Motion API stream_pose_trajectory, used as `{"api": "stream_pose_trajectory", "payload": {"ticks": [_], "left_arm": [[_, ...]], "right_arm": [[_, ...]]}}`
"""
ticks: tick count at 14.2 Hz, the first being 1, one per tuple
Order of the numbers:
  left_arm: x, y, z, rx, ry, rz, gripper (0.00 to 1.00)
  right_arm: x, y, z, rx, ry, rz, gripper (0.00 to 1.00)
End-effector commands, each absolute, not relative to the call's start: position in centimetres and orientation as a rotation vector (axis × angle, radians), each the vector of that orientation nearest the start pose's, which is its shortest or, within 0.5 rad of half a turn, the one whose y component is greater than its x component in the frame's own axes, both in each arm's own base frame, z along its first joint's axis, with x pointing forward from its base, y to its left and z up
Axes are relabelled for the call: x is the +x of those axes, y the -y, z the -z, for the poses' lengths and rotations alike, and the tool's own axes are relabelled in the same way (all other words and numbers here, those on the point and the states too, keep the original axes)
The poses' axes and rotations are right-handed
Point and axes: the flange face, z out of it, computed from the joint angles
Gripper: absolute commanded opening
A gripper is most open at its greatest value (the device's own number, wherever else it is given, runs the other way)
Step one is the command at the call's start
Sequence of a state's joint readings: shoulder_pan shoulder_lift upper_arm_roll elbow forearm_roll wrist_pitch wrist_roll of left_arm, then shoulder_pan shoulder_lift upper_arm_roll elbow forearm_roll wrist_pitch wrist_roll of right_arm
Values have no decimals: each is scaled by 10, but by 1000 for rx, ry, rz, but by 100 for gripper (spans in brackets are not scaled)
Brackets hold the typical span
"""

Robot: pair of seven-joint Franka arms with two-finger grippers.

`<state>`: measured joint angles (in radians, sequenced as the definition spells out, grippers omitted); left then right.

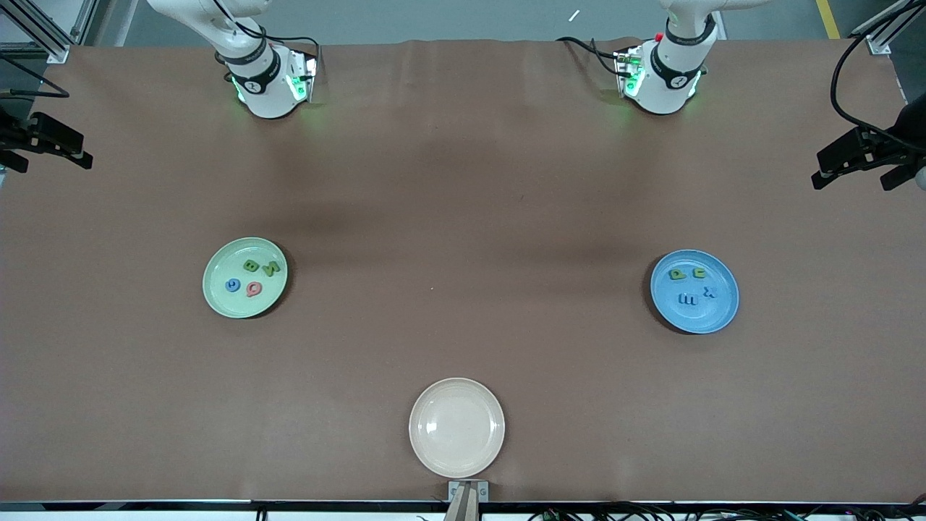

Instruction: Sort upper and lower case letters into plates

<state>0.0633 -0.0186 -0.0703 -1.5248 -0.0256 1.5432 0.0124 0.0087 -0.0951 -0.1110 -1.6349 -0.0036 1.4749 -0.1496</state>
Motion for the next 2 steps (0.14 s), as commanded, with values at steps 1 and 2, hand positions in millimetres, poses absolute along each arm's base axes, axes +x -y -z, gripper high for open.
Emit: {"api": "stream_pose_trajectory", "payload": {"ticks": [1, 2], "left_arm": [[544, 9, -661, -3170, -37, 63, 100], [544, 9, -661, -3170, -42, 63, 100]], "right_arm": [[503, 56, -638, -3095, 61, -91, 100], [503, 56, -638, -3095, 63, -91, 100]]}}
